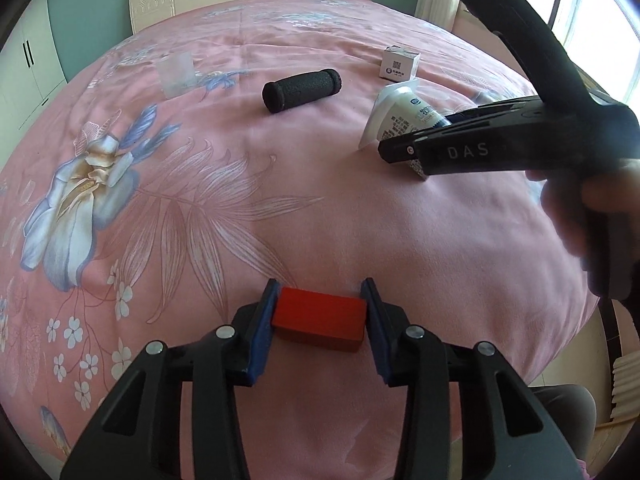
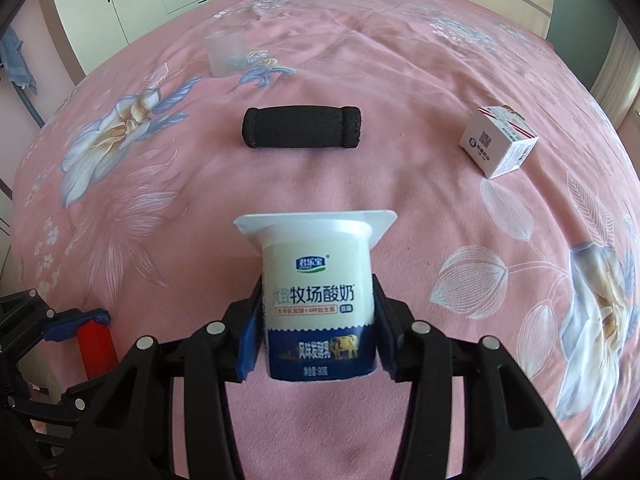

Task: Collect trash
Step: 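Grasp the red block with the left tool while the right tool grasps the yogurt cup, then carry the red block and yogurt cup with both tools toward the trash bin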

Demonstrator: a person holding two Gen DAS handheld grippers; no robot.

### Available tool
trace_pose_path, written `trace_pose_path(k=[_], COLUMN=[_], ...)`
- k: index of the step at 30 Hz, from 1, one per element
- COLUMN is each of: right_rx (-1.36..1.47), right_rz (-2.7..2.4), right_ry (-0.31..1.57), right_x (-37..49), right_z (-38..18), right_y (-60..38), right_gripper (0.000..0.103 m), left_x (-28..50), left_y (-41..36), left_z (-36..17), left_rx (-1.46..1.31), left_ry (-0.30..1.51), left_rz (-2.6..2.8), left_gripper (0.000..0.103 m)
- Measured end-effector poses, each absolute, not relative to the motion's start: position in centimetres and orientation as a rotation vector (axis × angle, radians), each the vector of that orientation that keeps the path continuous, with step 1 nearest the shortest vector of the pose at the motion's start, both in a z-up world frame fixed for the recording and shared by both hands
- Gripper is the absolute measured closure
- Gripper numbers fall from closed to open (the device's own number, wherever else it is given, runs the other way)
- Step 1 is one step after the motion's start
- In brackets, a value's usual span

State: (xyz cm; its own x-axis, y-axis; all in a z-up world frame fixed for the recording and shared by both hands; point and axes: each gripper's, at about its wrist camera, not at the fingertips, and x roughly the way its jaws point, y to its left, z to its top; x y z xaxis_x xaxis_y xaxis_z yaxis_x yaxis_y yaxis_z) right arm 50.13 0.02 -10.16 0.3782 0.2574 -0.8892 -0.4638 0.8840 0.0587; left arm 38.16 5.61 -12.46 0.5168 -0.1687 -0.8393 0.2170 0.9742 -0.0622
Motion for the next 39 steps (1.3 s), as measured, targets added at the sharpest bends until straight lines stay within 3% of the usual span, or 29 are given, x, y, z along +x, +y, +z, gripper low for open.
trace_pose_path(k=[26,39], right_rx=[-0.205,-0.224], right_rz=[0.438,0.428], right_ry=[0.716,0.617], right_x=[34.9,24.7], right_z=[9.8,14.6], right_y=[-5.4,-9.6], right_gripper=[0.055,0.055], left_x=[28.6,22.0], left_y=[3.4,1.6], left_z=[3.6,8.2], left_rx=[0.172,0.202], left_ry=[0.746,0.655], left_rz=[-0.108,-0.096], left_gripper=[0.059,0.059])
